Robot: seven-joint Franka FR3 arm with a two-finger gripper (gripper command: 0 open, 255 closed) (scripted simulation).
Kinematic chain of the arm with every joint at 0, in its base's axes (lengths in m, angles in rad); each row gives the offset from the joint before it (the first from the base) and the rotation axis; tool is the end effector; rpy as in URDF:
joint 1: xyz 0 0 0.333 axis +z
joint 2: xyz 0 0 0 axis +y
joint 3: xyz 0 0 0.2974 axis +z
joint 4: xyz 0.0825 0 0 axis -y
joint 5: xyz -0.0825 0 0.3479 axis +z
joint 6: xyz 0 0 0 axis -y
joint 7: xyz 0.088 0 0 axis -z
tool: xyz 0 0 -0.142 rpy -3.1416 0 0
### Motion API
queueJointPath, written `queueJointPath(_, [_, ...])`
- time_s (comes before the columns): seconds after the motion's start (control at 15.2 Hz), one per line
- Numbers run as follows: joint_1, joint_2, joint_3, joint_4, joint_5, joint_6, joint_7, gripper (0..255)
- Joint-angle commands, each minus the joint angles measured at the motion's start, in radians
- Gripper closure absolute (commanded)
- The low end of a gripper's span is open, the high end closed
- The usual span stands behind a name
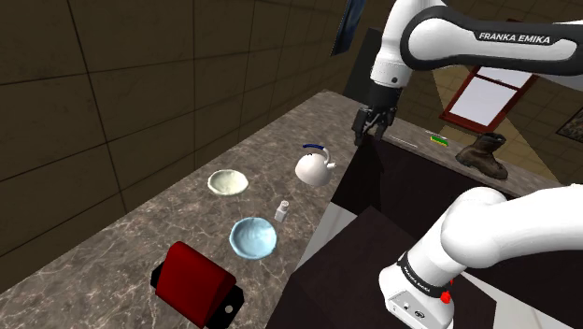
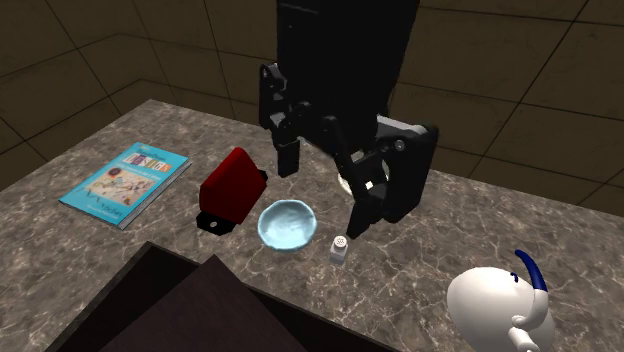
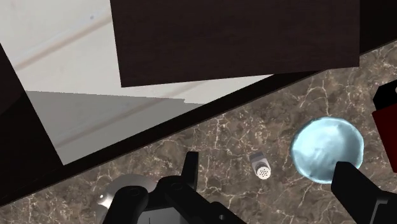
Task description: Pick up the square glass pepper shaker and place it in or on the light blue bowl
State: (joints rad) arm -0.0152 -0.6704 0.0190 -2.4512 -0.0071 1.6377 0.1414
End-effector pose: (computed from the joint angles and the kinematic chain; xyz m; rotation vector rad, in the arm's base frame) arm 0.3042 0.0006 0.4723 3.0972 -0.2196 -0.2201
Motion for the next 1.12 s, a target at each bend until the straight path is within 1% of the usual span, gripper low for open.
queueJointPath(0.0, [0.003, 0.048, 0.005, -0.025, 0.003, 0.073, 0.005, 0])
queueJointPath(0.26, [0.008, 0.158, 0.017, -0.063, 0.009, 0.215, 0.017, 0])
queueJointPath(0.53, [0.013, 0.288, 0.03, -0.078, 0.011, 0.355, 0.029, 0])
queueJointPath(0.79, [0.017, 0.436, 0.041, -0.068, 0.009, 0.487, 0.044, 0])
queueJointPath(1.06, [0.02, 0.594, 0.051, -0.035, 0.001, 0.606, 0.06, 0])
